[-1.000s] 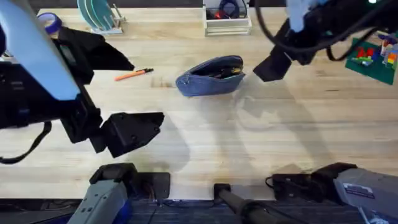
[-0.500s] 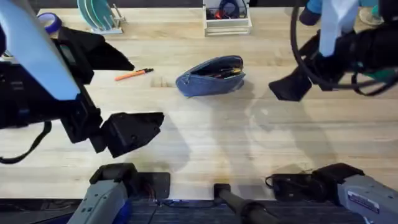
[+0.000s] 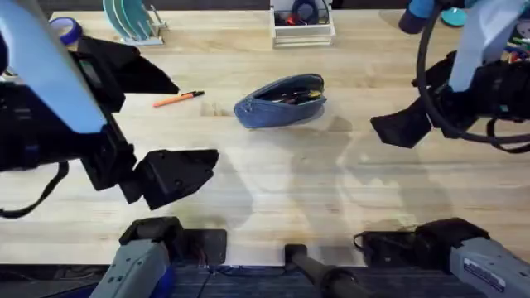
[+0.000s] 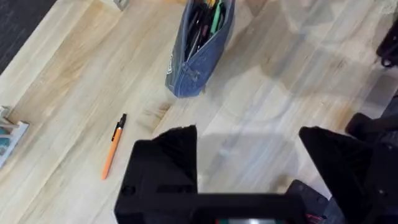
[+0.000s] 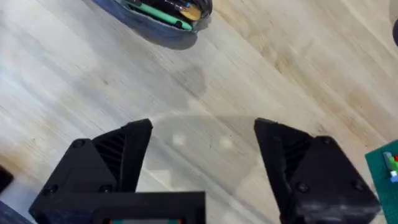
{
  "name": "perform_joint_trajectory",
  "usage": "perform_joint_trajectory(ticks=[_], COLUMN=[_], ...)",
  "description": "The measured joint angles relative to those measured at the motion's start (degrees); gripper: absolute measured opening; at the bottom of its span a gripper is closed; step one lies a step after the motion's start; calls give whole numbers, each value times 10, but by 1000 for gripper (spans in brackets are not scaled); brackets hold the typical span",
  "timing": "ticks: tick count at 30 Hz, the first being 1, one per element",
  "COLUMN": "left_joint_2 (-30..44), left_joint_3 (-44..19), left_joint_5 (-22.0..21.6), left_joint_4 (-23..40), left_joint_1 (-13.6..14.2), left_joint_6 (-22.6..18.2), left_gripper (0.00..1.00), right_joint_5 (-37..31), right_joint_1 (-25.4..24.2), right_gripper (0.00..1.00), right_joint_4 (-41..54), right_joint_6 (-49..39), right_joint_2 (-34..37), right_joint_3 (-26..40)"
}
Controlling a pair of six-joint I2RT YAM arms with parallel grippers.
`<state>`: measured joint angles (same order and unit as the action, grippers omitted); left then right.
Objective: Unzip the bag, pick up the pens from the table one at a time and place them inside, then zip the bag closed.
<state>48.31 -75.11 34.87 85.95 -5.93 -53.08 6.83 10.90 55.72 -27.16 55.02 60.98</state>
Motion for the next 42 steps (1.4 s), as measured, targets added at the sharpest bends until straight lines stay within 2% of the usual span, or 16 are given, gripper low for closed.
perform_joint_trajectory(ticks=[34, 42], left_joint_2=[0, 8], left_joint_3=[0, 0], left_joint_5=[-1, -57], left_joint_4=[0, 0], left_joint_1=[0, 0], left_joint_6=[0, -1], left_gripper=[992, 993], right_joint_5=[0, 0], right_joint_1=[0, 0], right_gripper=[998, 996], right_joint_4=[1, 1], right_joint_6=[2, 2], right_joint_2=[5, 5], right_joint_3=[-1, -1])
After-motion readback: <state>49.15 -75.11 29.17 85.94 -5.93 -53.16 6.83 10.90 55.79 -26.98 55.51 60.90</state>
